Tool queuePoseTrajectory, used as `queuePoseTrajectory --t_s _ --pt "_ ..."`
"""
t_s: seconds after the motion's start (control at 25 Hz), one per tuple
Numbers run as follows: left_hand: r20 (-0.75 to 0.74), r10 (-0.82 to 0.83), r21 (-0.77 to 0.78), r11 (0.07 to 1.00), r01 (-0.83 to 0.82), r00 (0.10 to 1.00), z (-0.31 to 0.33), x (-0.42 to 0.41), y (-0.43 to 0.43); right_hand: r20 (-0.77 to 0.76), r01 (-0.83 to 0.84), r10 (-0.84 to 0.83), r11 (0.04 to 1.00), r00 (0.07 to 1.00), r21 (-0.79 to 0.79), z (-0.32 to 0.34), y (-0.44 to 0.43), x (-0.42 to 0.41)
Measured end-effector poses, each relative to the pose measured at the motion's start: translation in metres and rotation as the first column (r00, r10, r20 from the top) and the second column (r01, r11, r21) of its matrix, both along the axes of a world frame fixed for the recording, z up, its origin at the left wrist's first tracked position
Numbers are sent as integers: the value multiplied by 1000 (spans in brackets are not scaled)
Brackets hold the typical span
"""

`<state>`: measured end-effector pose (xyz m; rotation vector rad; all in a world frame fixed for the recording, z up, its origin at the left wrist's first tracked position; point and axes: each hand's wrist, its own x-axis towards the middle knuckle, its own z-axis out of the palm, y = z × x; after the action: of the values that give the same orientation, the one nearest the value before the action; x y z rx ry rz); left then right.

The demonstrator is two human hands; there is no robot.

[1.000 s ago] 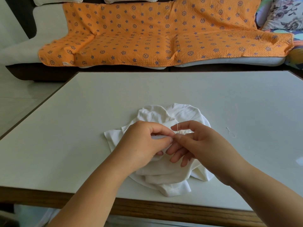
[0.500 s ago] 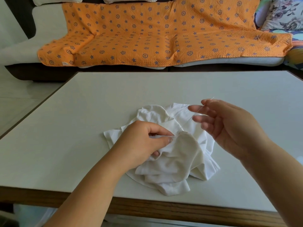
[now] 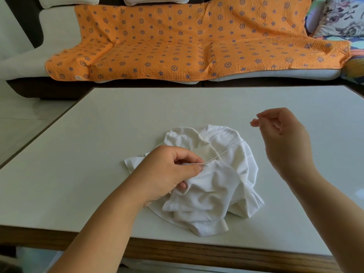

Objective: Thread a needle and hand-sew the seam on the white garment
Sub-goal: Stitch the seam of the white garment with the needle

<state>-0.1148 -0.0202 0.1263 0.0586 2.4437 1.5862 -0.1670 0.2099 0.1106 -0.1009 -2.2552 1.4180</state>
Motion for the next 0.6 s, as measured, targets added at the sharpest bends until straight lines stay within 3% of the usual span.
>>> queuePoseTrajectory --t_s 0.2,0.32,0.44,0.6 --pt "15 -18 16 1000 17 1000 1 -1 -2 -2 1 -1 985 1000 175 -3 2 1" --pt "25 -42 25 999 41 999 2 -1 -3 64 -206 198 964 978 167 2 -13 15" --pt "34 -56 57 997 54 998 3 -1 -4 97 -441 431 879 897 180 4 -36 36" --pt "33 -59 92 994 56 998 5 -1 -6 202 -524 487 821 850 226 5 -43 47"
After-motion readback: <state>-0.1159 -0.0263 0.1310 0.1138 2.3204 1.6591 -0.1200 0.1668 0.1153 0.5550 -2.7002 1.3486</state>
